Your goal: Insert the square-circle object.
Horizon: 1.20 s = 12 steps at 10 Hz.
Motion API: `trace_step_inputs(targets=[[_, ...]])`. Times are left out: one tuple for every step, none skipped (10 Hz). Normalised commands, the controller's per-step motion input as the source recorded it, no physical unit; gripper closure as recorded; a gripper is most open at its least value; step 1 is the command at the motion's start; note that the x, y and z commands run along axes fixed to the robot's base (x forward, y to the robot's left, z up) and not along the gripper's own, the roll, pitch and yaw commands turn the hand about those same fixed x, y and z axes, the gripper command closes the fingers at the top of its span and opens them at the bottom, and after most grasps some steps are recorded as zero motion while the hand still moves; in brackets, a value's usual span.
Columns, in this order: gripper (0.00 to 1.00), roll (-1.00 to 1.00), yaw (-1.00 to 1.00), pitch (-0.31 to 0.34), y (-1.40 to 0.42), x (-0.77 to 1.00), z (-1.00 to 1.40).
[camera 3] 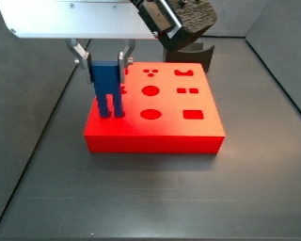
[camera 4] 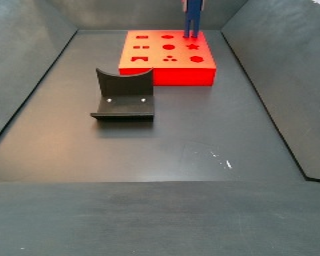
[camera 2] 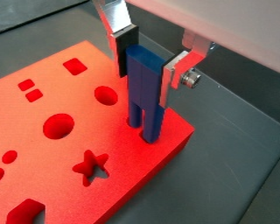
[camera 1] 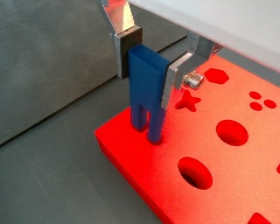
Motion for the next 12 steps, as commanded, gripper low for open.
trace_step_inputs(targets=[[1.0, 0.0, 0.03, 0.0, 0.0, 0.21, -0.1], [1.0, 0.0, 0.0, 0.0, 0.0, 0.19, -0.12], [1.0, 0.0, 0.0, -0.01, 0.0, 0.09, -0.15], [1.0, 0.01, 0.0, -0.011, 0.0, 0.0, -0.23], [1.0, 0.04, 0.0, -0.024, 0.0, 0.0, -0.34], [1.0, 0.02, 0.0, -0.06, 0.0, 0.0, -0.57], [1.0, 0.0, -0.01, -0.101, 0.0, 0.03, -0.73], [1.0, 0.0, -0.01, -0.1, -0.01, 0.07, -0.74], [1.0, 0.05, 0.0, -0.03, 0.0, 0.02, -0.68], [1.0, 0.11, 0.0, 0.0, 0.0, 0.0, -0.62], [1.0, 0.12, 0.0, 0.0, -0.02, 0.0, -0.63], [1.0, 0.13, 0.0, 0.0, -0.05, 0.0, -0.65]])
